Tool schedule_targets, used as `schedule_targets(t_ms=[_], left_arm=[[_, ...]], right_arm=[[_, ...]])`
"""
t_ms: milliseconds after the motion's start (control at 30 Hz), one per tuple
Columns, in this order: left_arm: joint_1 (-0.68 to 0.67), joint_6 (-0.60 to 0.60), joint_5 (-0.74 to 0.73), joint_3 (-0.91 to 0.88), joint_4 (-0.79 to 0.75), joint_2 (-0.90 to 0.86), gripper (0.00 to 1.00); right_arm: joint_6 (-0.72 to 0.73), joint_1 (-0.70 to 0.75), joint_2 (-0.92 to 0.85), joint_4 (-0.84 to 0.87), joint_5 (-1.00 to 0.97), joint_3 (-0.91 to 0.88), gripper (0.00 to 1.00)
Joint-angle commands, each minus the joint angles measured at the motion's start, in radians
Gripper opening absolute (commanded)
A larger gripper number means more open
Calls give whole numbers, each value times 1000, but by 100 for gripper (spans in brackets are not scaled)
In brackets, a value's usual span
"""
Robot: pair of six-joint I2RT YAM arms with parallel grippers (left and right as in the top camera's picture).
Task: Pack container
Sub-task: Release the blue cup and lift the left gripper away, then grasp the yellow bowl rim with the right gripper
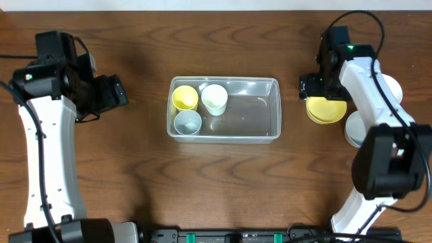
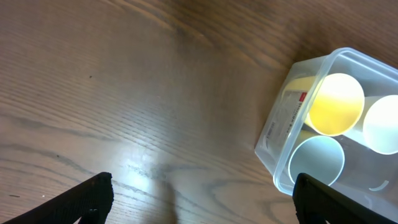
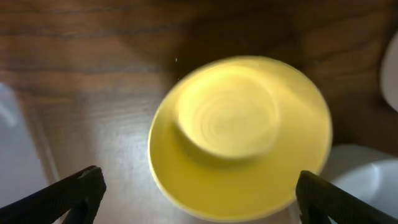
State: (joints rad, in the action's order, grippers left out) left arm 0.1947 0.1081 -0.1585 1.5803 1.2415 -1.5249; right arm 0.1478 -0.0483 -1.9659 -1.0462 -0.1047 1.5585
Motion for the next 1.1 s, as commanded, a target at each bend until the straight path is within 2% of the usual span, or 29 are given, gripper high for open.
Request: schedule_targets(t_ms=[0, 233, 300, 367, 533, 733, 1067], left_arm=[[5, 9, -10, -8, 3, -7, 92], [5, 9, -10, -8, 3, -7, 92], [5, 9, -10, -8, 3, -7, 92], [5, 9, -10, -8, 3, -7, 92], [5, 9, -10, -8, 4, -7, 92], [5, 9, -10, -8, 4, -7, 92], [5, 9, -10, -8, 4, -7, 93]], right_arm=[[-11, 2, -55, 19, 4, 10, 99], [-26, 1, -133, 53, 5, 10, 93], [-30, 0, -143, 61, 4, 9, 85], [-30, -1, -147, 65, 4, 9, 72], [-29, -3, -147, 71, 4, 9, 57], [-29, -6, -147, 70, 4, 9, 29], [-29, -12, -147, 72, 4, 9, 11]])
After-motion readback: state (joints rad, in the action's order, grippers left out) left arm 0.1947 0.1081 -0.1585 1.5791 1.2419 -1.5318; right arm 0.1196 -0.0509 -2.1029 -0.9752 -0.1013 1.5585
